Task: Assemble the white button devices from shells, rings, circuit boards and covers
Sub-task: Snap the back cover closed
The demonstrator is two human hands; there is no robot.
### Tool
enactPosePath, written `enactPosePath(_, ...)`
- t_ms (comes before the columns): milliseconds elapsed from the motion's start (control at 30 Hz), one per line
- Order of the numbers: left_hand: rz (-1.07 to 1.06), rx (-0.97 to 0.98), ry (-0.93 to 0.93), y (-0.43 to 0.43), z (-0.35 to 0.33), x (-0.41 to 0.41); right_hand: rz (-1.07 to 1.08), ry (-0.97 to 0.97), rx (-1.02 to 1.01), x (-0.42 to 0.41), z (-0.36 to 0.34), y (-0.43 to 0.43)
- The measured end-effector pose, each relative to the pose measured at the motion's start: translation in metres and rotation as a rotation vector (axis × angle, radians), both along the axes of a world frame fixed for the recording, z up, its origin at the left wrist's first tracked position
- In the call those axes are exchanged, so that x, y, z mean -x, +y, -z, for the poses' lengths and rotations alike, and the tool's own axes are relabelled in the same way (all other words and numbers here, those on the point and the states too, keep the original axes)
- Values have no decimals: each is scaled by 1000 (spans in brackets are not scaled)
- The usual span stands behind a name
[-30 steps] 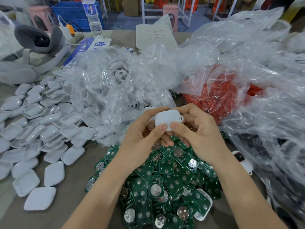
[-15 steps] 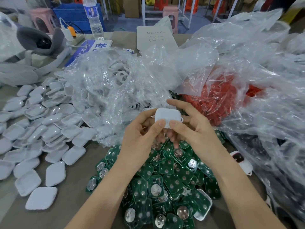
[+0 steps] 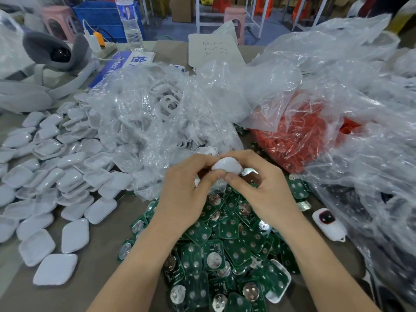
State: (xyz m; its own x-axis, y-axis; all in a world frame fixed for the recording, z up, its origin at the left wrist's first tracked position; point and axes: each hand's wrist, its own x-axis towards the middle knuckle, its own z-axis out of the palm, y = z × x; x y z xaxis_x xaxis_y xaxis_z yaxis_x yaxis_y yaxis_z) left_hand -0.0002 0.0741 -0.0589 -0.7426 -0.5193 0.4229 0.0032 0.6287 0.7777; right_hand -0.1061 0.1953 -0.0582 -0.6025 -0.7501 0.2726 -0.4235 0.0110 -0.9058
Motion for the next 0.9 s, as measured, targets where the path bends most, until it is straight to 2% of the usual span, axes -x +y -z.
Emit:
enactPosePath(133, 3, 130, 10, 1, 0, 0, -13, -14, 26, 3, -3, 1)
enactPosePath(267, 34, -117, 57, 7, 1, 3, -6, -180, 142, 1, -2, 0)
enactPosePath(367, 30, -177, 54, 12, 1, 5, -23, -346, 207, -1, -1, -1)
enactPosePath(433, 13, -191, 51, 11, 3, 5, -10, -321, 181, -1, -1, 0)
enactPosePath(533, -10, -75, 7, 9, 4, 4, 66, -123, 116, 1, -2, 1)
enactPosePath(600, -1, -33, -21, 9, 3, 4, 100, -72, 129, 3, -2, 1)
enactPosePath(800, 8, 44, 10, 9, 5, 2, -5, -291, 199, 0, -3, 3)
enactPosePath(900, 1, 94, 18, 10, 5, 2, -16, -293, 229, -2, -3, 3)
